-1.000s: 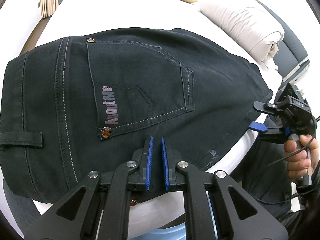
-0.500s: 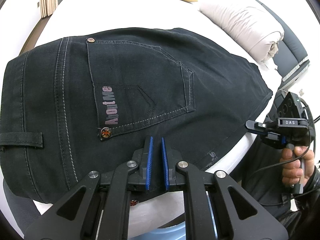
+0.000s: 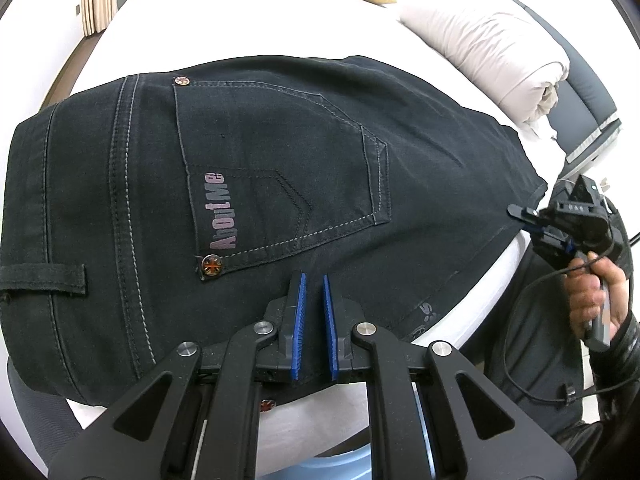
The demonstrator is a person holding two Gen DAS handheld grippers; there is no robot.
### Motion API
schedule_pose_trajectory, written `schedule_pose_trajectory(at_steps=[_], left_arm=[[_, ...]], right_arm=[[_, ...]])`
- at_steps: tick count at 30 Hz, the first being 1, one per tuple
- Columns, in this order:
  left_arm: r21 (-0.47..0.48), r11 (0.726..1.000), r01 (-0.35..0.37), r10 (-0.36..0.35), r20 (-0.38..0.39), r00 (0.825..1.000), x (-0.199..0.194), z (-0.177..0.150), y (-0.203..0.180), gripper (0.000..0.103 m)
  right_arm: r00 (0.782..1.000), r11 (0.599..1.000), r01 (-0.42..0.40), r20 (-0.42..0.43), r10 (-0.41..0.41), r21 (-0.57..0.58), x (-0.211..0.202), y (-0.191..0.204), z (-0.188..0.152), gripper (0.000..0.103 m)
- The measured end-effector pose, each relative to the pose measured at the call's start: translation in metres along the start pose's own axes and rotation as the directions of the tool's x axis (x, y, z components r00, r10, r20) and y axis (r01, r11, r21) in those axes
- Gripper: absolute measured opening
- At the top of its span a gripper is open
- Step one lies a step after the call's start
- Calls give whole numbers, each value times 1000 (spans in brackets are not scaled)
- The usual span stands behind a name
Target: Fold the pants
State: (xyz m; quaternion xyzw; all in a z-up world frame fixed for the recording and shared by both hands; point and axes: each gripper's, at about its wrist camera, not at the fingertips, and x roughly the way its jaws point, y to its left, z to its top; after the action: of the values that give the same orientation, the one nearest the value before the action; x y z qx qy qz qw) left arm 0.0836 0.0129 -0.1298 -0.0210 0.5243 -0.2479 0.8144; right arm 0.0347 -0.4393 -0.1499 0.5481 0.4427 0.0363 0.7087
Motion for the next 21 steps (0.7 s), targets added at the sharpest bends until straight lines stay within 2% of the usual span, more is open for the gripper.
schedule_pose_trajectory(at_steps=[5,7,9,11,13,14,15,16,21], left_arm=[[1,1000,-5,5,0,1000,2,1,-3,9],[-1,1000,-2,2,1,1000,2,1,-3,9],[-6,1000,-1,1,1,1000,2,0,-3,9],[-3,1000,-4,4,1,1000,2,0,-4,9],[-5,1000,-6,6,3,1000,2,-1,-4,9],[-5,1000,-6,6,3,1000,2,-1,-4,9],[-5,1000,-6,6,3,1000,2,-1,-4,9],[-5,1000,-5,5,3,1000,2,-1,-3,9],[-7,1000,-7,7,2,1000,2,-1,-4,9]], right_arm=[[1000,1000,9,-7,-9,-5,-2,0,-2,1],[1000,1000,-15,-3,15,14,-3,-4,6,13],[999,998,-43,30,42,41,-9,-8,17,32],[996,998,-39,81,34,54,-18,-11,27,38],[992,996,-31,125,20,85,-27,-19,37,36],[990,994,-22,140,7,107,-31,-26,41,24],[988,993,7,151,-25,120,-35,-32,45,5],[986,992,30,160,-49,120,-38,-35,46,0],[979,992,47,190,-69,117,-52,-39,48,3]])
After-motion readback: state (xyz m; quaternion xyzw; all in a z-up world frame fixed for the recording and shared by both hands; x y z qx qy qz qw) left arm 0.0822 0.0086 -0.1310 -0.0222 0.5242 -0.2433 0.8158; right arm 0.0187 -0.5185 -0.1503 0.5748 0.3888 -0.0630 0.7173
